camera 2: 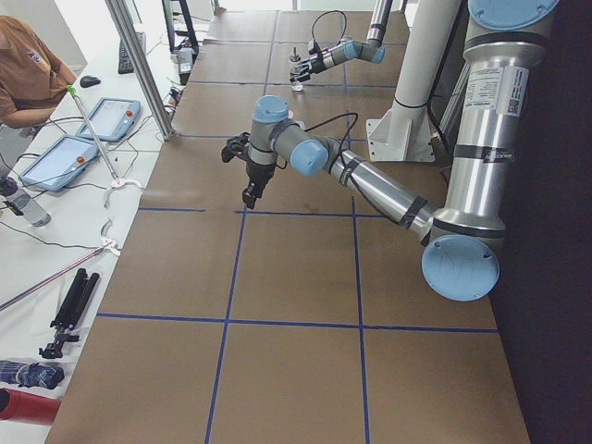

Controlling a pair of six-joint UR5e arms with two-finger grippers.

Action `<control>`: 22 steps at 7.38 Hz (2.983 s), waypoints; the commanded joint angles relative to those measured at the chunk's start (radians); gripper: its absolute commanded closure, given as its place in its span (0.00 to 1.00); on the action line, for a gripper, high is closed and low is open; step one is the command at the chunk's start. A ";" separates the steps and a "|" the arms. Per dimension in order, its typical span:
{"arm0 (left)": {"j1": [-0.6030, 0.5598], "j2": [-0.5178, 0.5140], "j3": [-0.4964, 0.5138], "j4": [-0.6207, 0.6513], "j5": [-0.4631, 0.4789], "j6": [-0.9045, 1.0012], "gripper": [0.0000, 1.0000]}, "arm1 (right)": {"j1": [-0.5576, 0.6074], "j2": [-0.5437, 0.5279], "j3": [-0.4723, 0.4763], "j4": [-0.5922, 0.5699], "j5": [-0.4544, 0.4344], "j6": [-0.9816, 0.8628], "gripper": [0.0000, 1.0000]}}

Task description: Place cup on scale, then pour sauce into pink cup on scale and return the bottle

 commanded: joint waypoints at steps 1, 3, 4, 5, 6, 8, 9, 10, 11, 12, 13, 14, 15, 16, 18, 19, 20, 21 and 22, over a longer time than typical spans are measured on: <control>0.000 0.000 -0.001 0.000 0.002 0.000 0.45 | -0.002 0.001 0.000 0.000 -0.002 0.001 0.00; 0.000 0.000 -0.001 0.000 0.002 0.000 0.45 | -0.002 -0.002 0.014 0.000 0.002 0.001 0.00; 0.000 0.000 -0.001 0.000 0.000 0.000 0.45 | -0.002 -0.003 0.017 0.003 0.001 0.001 0.00; 0.000 0.000 -0.001 0.001 0.000 -0.002 0.45 | -0.012 -0.026 0.032 0.014 -0.001 0.001 0.00; 0.000 0.000 -0.001 0.002 0.000 -0.002 0.45 | -0.034 -0.074 0.079 0.016 -0.002 0.001 0.00; 0.000 0.000 0.000 0.002 0.000 -0.002 0.45 | -0.064 -0.094 0.116 0.019 -0.002 0.030 0.00; 0.000 0.000 0.000 0.002 0.000 -0.002 0.45 | -0.094 -0.111 0.118 0.019 -0.010 0.050 0.00; 0.000 0.000 0.002 0.002 0.000 -0.002 0.45 | -0.128 -0.167 0.126 0.026 -0.008 0.052 0.00; 0.000 0.000 0.003 0.002 0.000 -0.002 0.44 | -0.157 -0.216 0.129 0.111 -0.001 0.052 0.00; 0.002 0.000 0.008 0.003 0.000 -0.002 0.44 | -0.163 -0.255 0.136 0.143 0.043 0.050 0.00; 0.002 0.000 0.009 0.003 -0.002 -0.002 0.43 | -0.161 -0.305 0.177 0.143 0.124 0.049 0.00; 0.003 0.000 0.014 0.002 -0.002 -0.002 0.43 | -0.153 -0.371 0.239 0.144 0.230 0.037 0.00; 0.003 0.000 0.017 0.002 -0.002 0.000 0.43 | -0.100 -0.420 0.274 0.143 0.368 -0.002 0.00; 0.003 0.000 0.038 -0.002 -0.005 0.002 0.43 | 0.004 -0.430 0.273 0.143 0.536 -0.105 0.00; 0.003 0.000 0.054 -0.006 -0.011 0.015 0.43 | 0.367 -0.427 0.252 0.138 1.041 -0.294 0.00; 0.003 0.002 0.063 -0.011 -0.009 0.018 0.43 | 0.616 -0.399 0.179 0.122 1.340 -0.424 0.00; -0.003 0.002 0.081 -0.011 -0.012 0.065 0.43 | 0.883 -0.310 0.049 0.045 1.616 -0.583 0.00; -0.033 0.003 0.113 -0.012 -0.015 0.083 0.43 | 1.003 -0.262 0.005 -0.094 1.724 -0.741 0.00; -0.069 0.002 0.146 -0.014 -0.090 0.112 0.43 | 1.063 -0.237 0.007 -0.242 1.725 -0.916 0.00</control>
